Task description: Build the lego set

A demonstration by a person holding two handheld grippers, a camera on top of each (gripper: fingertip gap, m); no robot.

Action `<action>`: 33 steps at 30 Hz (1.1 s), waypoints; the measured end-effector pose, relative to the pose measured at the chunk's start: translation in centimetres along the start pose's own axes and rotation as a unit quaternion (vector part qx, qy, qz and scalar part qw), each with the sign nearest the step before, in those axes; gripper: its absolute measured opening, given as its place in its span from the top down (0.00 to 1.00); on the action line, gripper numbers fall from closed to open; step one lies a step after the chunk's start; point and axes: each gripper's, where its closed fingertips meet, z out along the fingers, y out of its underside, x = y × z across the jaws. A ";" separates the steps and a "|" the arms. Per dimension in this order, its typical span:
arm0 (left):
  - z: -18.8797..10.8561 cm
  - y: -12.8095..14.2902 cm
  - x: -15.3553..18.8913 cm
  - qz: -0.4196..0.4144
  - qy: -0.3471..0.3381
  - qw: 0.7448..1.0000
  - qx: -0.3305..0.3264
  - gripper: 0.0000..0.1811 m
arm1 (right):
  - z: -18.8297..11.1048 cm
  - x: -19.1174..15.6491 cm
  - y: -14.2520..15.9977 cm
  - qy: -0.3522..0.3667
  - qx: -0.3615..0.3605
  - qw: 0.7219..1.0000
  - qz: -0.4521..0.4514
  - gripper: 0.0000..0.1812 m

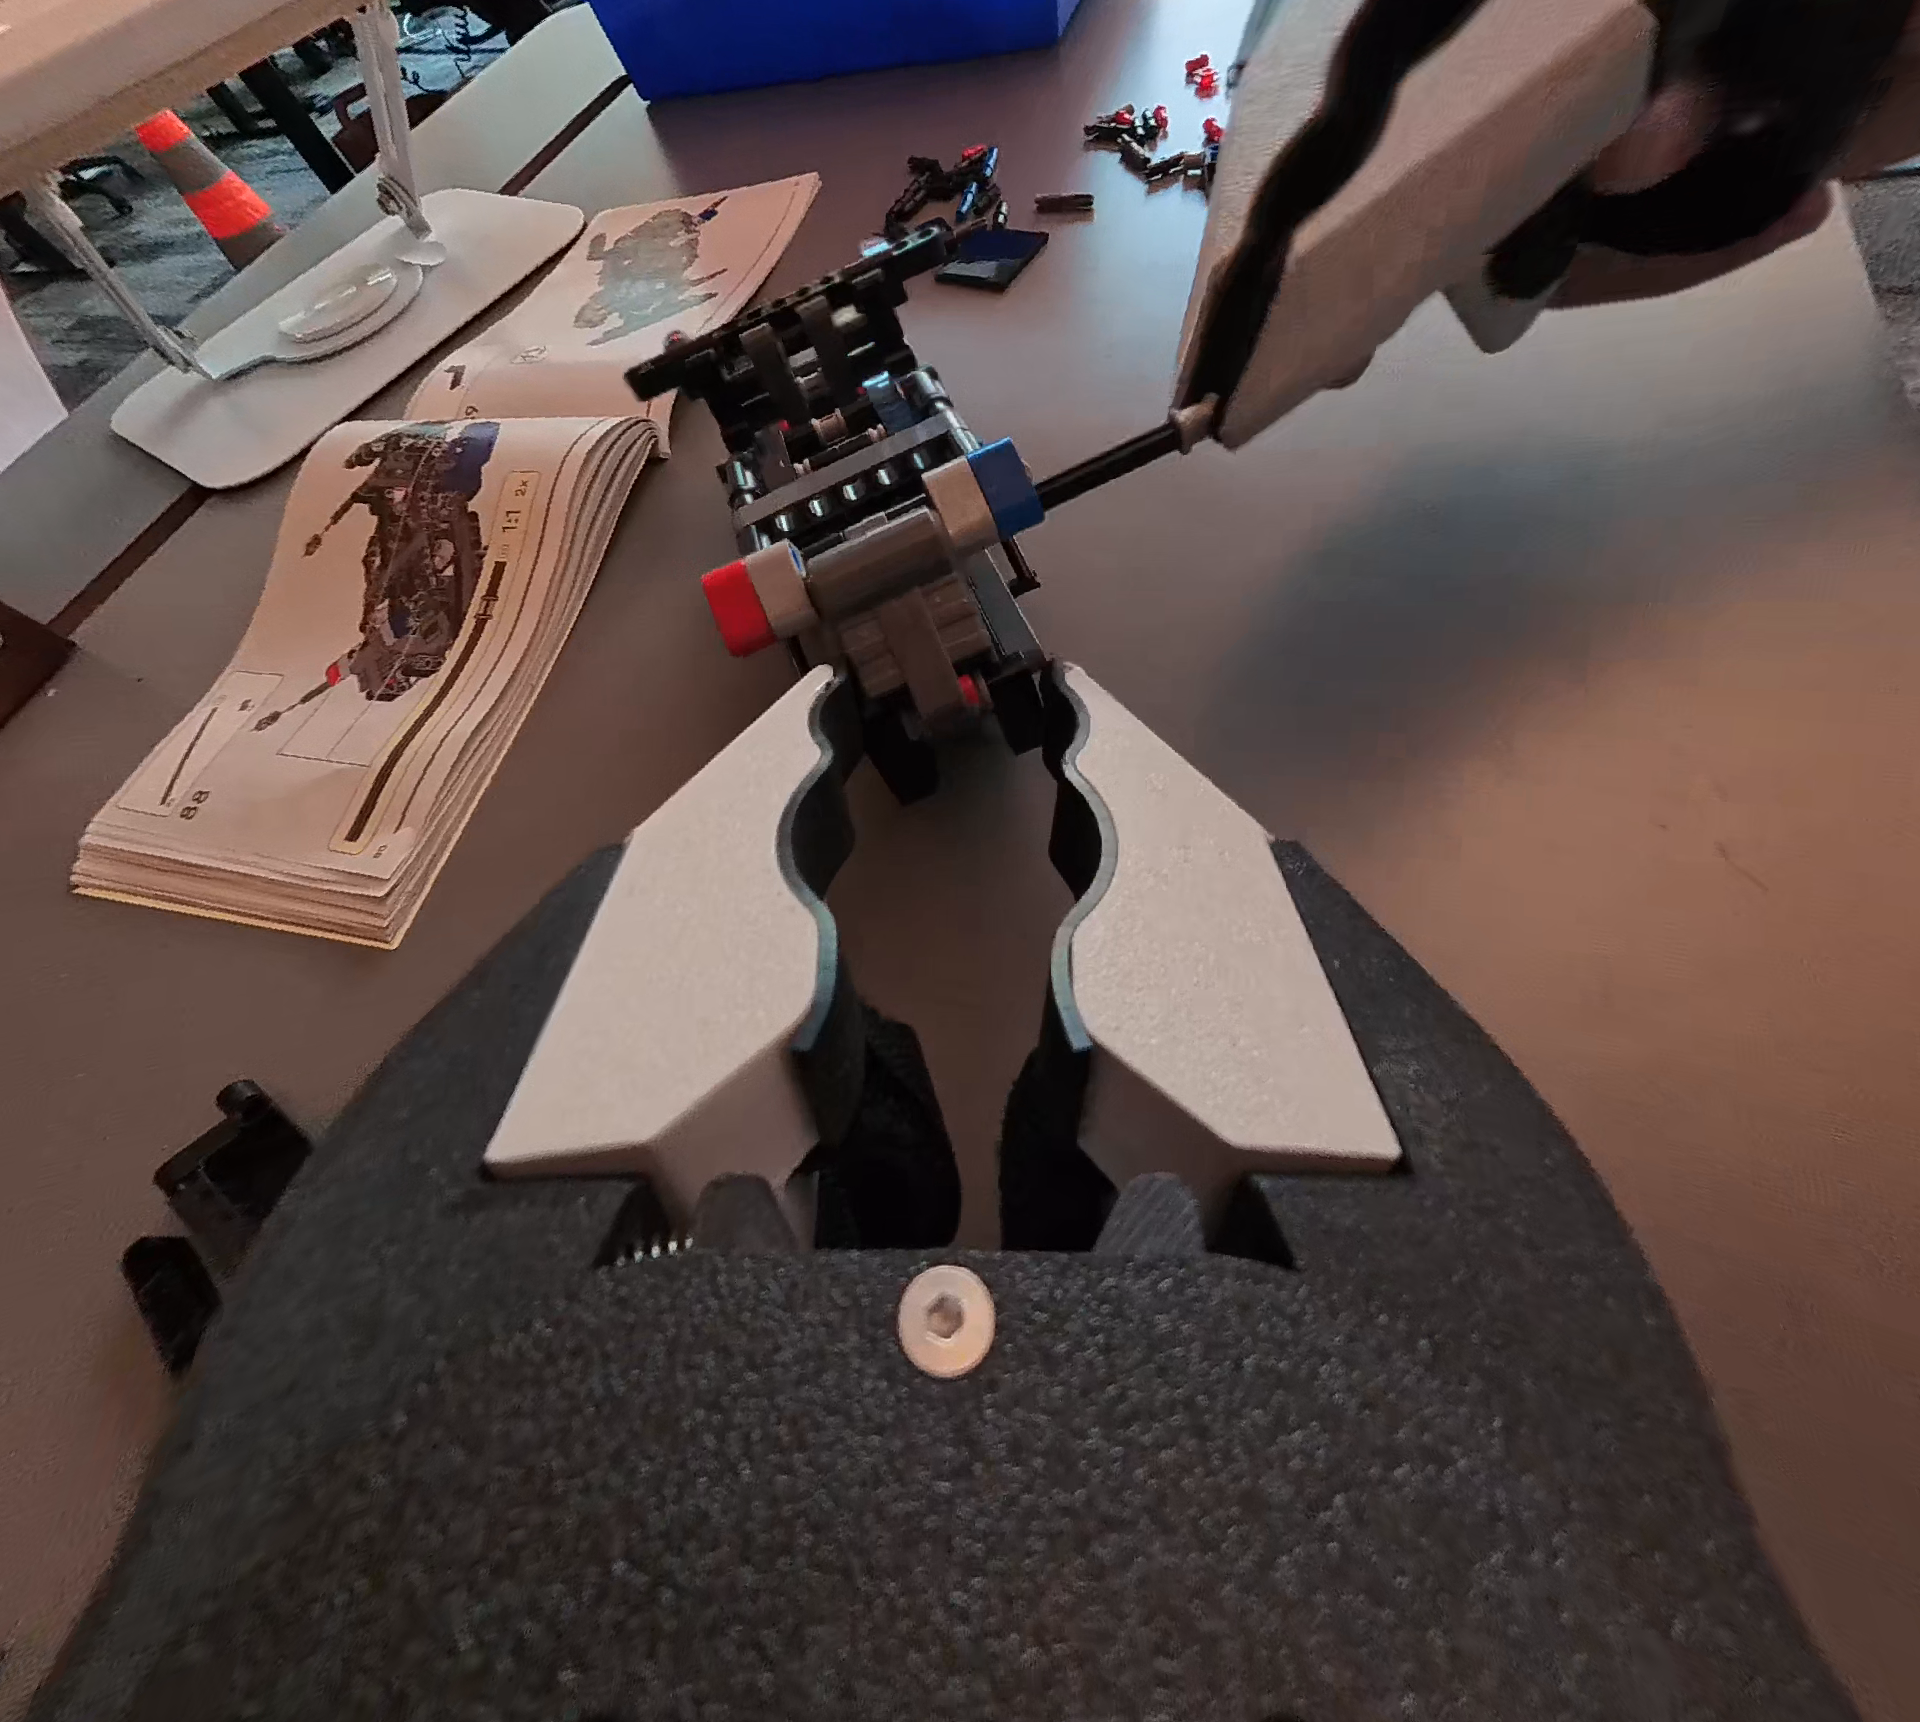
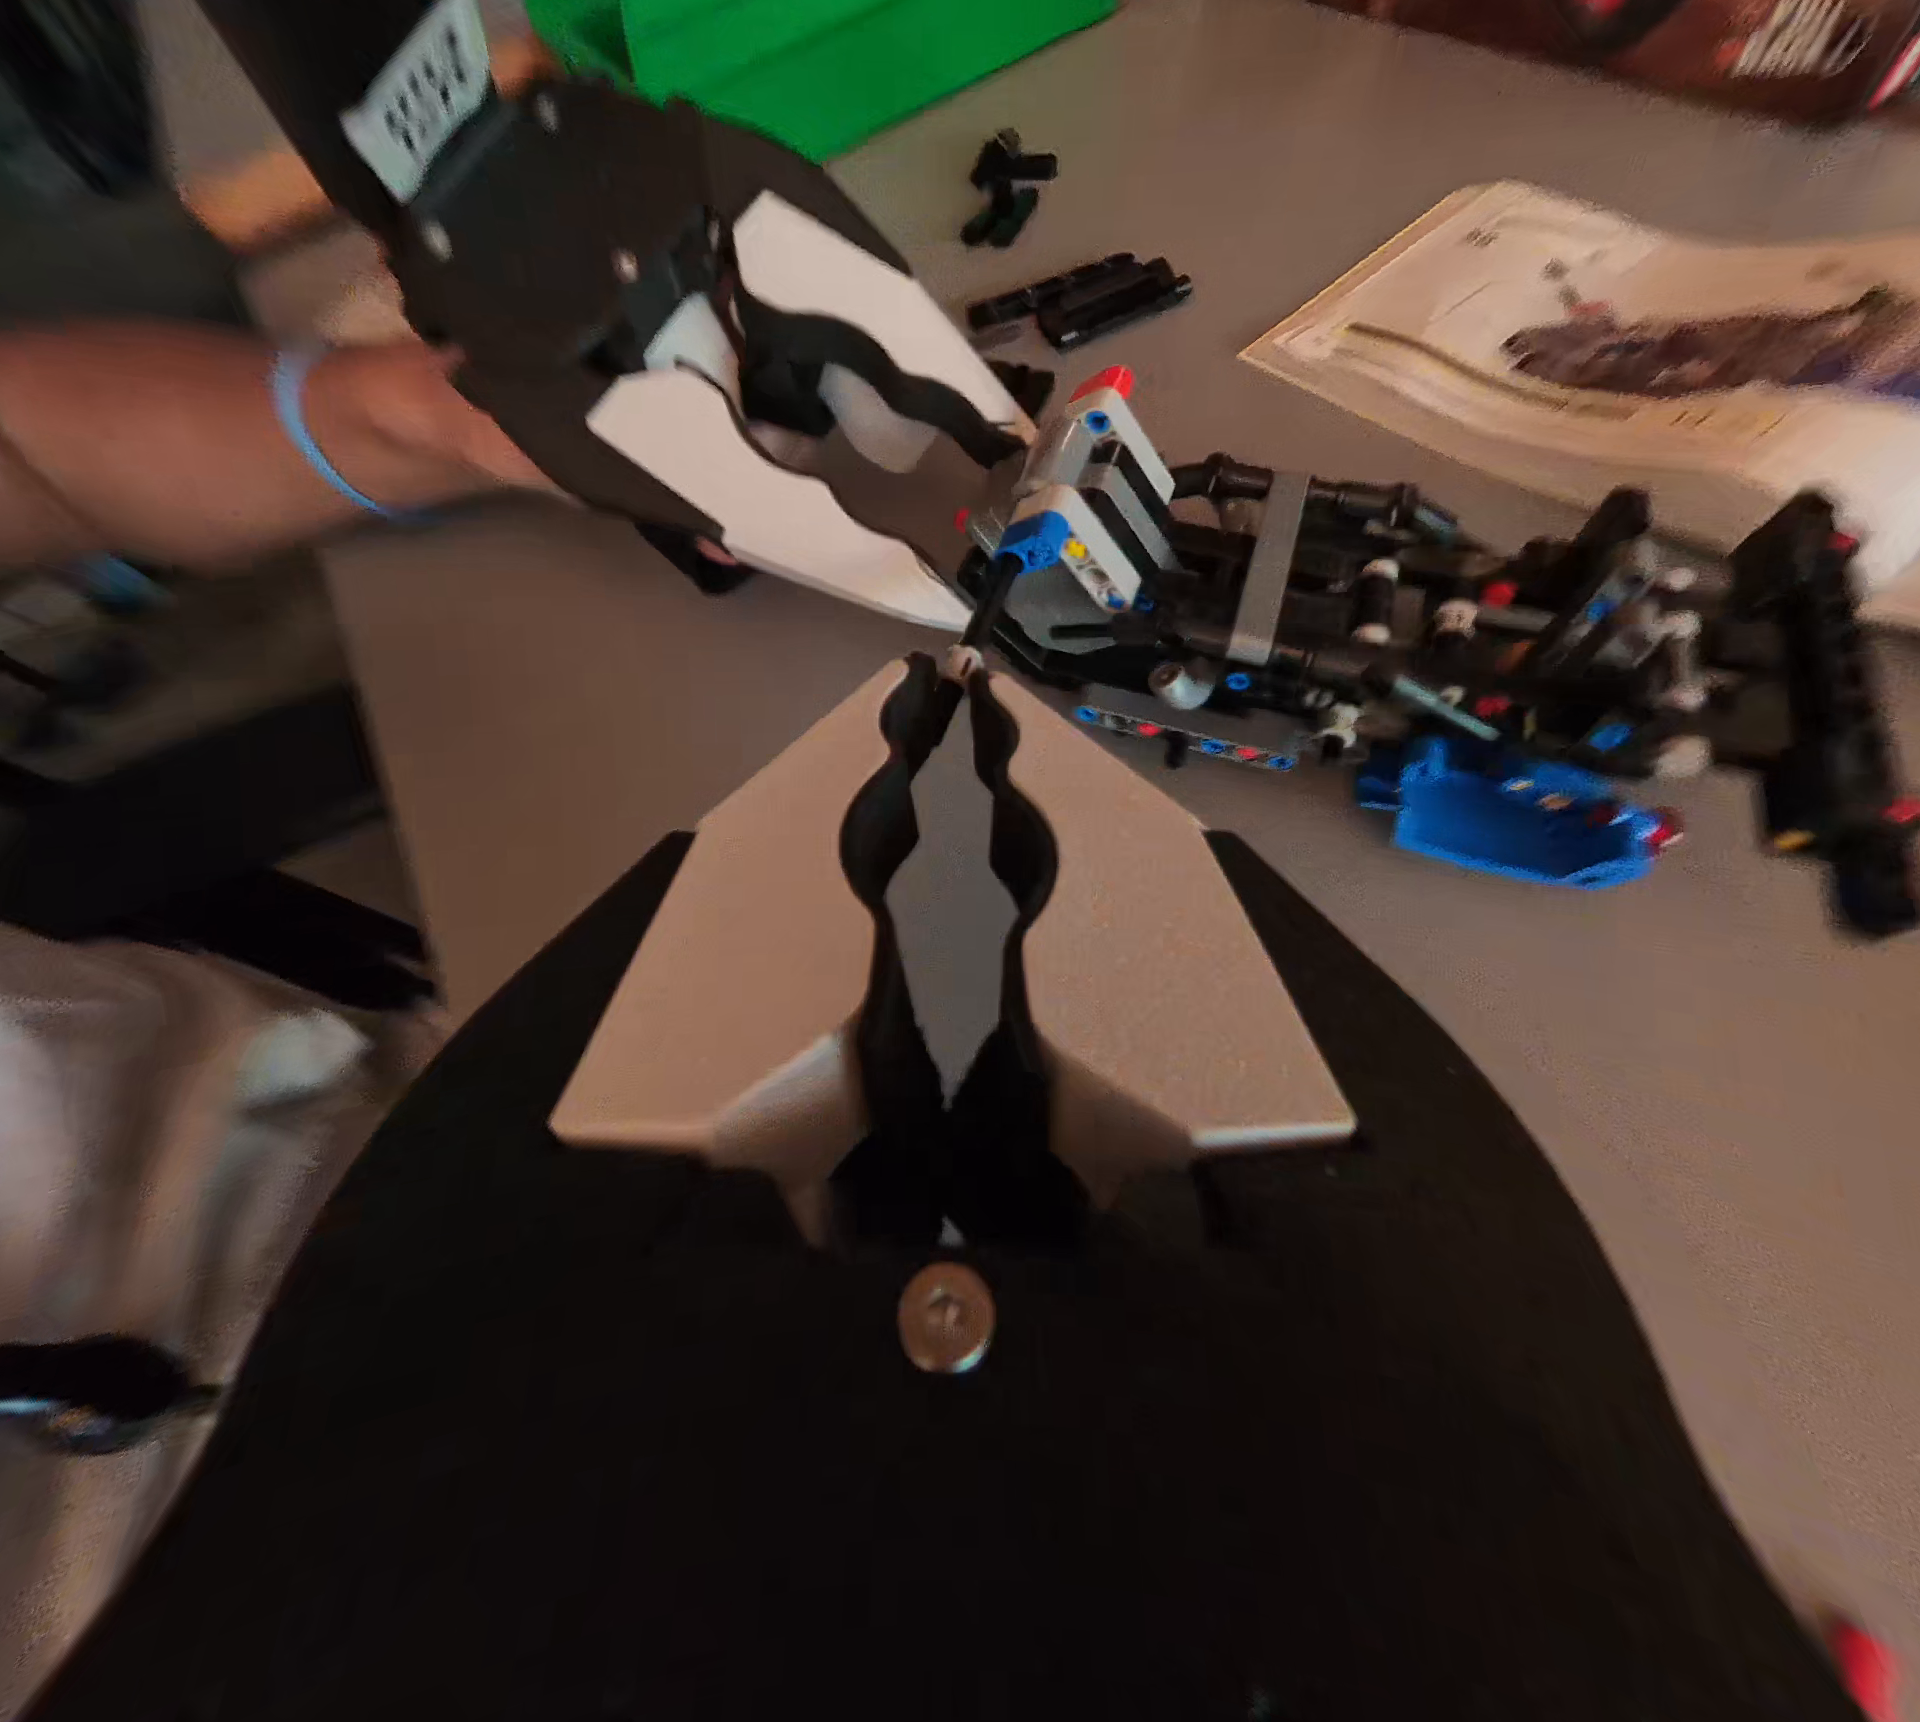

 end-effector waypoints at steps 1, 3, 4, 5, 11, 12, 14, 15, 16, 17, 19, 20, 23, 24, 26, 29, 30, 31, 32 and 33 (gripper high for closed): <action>0.0 -0.1 0.2 -0.001 0.006 1.000 0.001 0.81 | -0.2 0.1 -0.1 -0.023 0.015 0.999 0.042 0.97; 0.1 -0.1 0.9 0.004 0.019 1.000 0.002 0.81 | -0.8 0.2 -0.1 -0.041 0.035 0.996 0.064 0.97; 0.1 -0.2 1.2 0.010 0.025 1.000 0.005 0.81 | -1.1 0.2 0.1 -0.037 0.036 0.998 0.044 0.97; 0.0 -0.3 1.6 0.017 0.035 0.999 0.007 0.82 | -1.4 0.2 0.5 -0.031 0.032 0.999 0.015 0.97; -2.5 -2.8 1.1 -0.039 0.094 0.993 0.061 0.88 | -3.8 1.0 1.7 -0.021 0.019 0.998 -0.055 0.97; -2.7 -3.1 0.8 -0.071 0.107 0.989 0.067 0.86 | -4.1 1.2 1.7 -0.025 0.024 0.998 -0.052 0.97; -2.3 -2.8 0.8 -0.134 0.144 0.979 0.057 0.83 | -4.5 1.3 2.0 -0.034 0.030 0.998 -0.054 0.96; -2.0 -2.7 1.0 -0.165 0.163 0.971 0.053 0.83 | -4.6 1.4 2.2 -0.037 0.033 0.997 -0.057 0.96; -1.7 -2.5 1.1 -0.196 0.182 0.962 0.051 0.83 | -4.7 1.4 2.3 -0.041 0.040 0.997 -0.058 0.96; -1.5 -2.6 1.2 -0.231 0.203 0.950 0.055 0.84 | -4.8 1.4 2.3 -0.045 0.049 0.996 -0.055 0.96; -1.2 -3.0 1.1 -0.303 0.242 0.919 0.064 0.85 | -4.9 1.3 2.4 -0.057 0.056 0.996 -0.046 0.96; -1.1 -3.1 1.0 -0.329 0.258 0.906 0.065 0.85 | -5.0 1.3 2.4 -0.061 0.061 0.995 -0.043 0.96; -0.8 -3.4 0.9 -0.365 0.295 0.880 0.064 0.86 | -5.1 1.3 2.5 -0.074 0.067 0.994 -0.031 0.96; -0.6 -3.5 1.0 -0.372 0.304 0.875 0.063 0.87 | -5.1 1.3 2.5 -0.079 0.067 0.994 -0.029 0.97; -0.2 -3.4 1.1 -0.376 0.312 0.871 0.054 0.88 | -5.3 1.4 2.3 -0.086 0.077 0.993 -0.021 0.97; 0.2 -3.5 1.5 -0.383 0.326 0.863 0.059 0.95 | -5.4 1.4 2.4 -0.092 0.079 0.992 -0.016 0.97; 0.3 -3.5 1.6 -0.383 0.328 0.862 0.057 0.95 | -5.3 1.4 2.4 -0.091 0.079 0.992 -0.018 0.97; 0.3 -3.5 1.6 -0.383 0.328 0.862 0.057 0.95 | -5.3 1.4 2.4 -0.088 0.080 0.993 -0.022 0.97; 0.3 -3.5 1.6 -0.383 0.328 0.861 0.057 0.95 | -5.3 1.4 2.3 -0.083 0.081 0.993 -0.028 0.97; 0.2 -3.5 1.5 -0.385 0.328 0.861 0.057 0.95 | -5.2 1.4 2.3 -0.079 0.081 0.993 -0.034 0.97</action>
